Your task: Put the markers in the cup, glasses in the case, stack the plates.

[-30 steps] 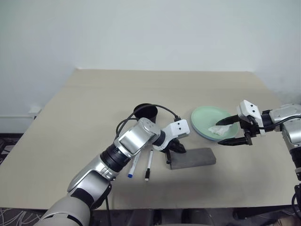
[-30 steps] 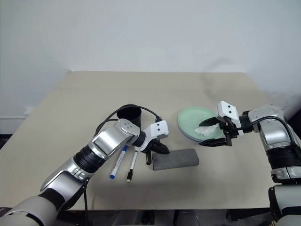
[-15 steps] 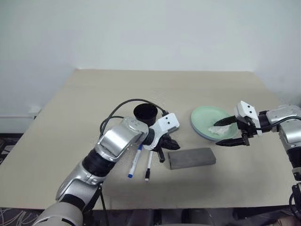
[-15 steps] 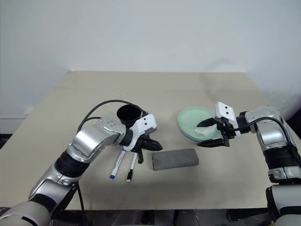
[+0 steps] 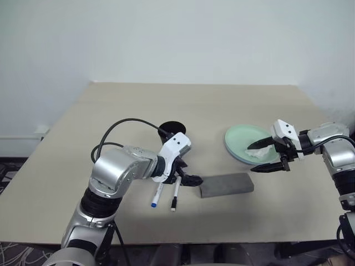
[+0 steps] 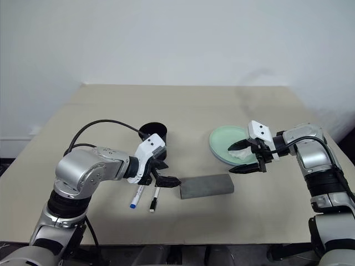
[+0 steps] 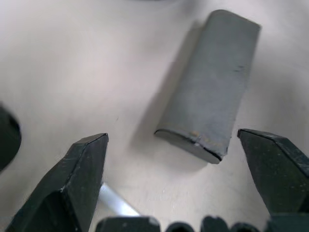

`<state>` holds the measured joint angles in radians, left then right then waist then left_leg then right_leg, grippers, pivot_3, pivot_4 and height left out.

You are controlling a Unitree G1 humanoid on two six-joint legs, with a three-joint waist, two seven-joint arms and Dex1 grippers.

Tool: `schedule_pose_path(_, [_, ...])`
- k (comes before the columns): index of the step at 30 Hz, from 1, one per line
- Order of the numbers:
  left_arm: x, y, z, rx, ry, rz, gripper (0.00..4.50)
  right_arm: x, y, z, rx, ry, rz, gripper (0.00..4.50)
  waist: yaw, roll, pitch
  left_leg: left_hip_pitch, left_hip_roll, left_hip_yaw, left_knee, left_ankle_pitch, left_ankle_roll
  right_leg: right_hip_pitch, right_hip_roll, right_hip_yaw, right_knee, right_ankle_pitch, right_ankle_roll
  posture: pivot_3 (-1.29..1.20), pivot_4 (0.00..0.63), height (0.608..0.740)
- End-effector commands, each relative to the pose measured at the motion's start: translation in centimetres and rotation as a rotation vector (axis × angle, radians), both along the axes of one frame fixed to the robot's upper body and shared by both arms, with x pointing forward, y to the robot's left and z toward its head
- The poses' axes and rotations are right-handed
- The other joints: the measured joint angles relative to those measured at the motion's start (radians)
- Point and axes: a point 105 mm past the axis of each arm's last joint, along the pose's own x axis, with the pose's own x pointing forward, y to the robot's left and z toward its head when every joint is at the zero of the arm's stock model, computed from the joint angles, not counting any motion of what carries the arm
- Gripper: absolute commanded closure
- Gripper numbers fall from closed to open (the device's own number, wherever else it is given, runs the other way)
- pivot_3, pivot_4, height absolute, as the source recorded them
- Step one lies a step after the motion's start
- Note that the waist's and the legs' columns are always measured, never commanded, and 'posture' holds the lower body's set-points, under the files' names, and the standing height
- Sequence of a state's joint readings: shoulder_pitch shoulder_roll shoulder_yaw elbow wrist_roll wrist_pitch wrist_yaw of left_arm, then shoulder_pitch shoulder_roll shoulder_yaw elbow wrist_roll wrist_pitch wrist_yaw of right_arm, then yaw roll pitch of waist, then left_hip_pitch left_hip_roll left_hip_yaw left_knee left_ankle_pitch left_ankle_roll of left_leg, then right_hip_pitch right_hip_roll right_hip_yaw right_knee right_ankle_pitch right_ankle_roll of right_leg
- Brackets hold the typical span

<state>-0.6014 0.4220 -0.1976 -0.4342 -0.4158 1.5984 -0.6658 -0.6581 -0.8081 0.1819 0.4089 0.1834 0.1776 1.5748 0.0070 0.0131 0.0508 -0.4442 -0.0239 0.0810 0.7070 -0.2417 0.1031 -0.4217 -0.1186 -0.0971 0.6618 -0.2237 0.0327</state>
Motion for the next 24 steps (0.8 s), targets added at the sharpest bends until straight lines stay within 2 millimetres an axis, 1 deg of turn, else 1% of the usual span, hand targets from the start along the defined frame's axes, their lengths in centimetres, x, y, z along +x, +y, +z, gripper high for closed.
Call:
schedule_pose_path(1, [0.8,0.3,0.1,0.010,-0.009,0.062,0.08,0.4,0.4,1.3,0.007,-0.048,0.027,0.15,0.000,0.000,0.000,0.000,0.000,0.000,0.000,0.000,0.000,0.000,0.000,0.000,0.000,0.001,0.001,0.00,0.000,0.700])
schedule_pose_path(5, [1.6,0.9,-1.0,0.062,0.022,0.133,0.08,0.4,0.4,1.3,0.007,-0.048,0.028,0.15,0.000,0.000,0.000,0.000,0.000,0.000,-0.001,0.002,-0.003,-0.001,0.000,0.000,0.000,0.002,0.000,0.00,0.000,0.700])
schedule_pose_path(12, [2.6,1.4,-1.5,0.074,0.069,0.221,0.08,0.4,0.5,1.3,0.009,-0.049,0.027,0.15,0.001,0.000,0.000,0.000,0.000,-0.001,-0.001,0.002,-0.003,-0.001,0.000,0.000,0.000,0.003,-0.001,0.00,0.000,0.700])
schedule_pose_path(21, [2.1,1.4,-2.6,0.130,0.132,0.239,0.08,0.4,0.5,1.2,0.013,-0.049,0.026,0.15,0.001,0.000,0.000,0.000,-0.001,-0.002,-0.001,0.002,-0.004,-0.002,0.000,0.001,0.000,0.004,-0.003,0.00,0.000,0.700])
schedule_pose_path(22, [2.0,1.8,-2.8,0.180,0.129,0.227,0.08,0.4,0.5,1.2,0.013,-0.050,0.026,0.15,0.001,0.000,0.000,0.000,-0.002,-0.002,-0.002,0.002,-0.004,-0.002,0.000,0.001,0.000,0.004,-0.003,0.00,0.000,0.700])
schedule_pose_path(24, [1.8,2.1,-3.1,0.214,0.137,0.225,0.08,0.5,0.5,1.3,0.013,-0.052,0.025,0.15,0.001,0.000,0.000,0.000,-0.002,-0.002,-0.002,0.003,-0.005,-0.002,0.000,0.001,0.000,0.005,-0.002,0.00,0.000,0.700])
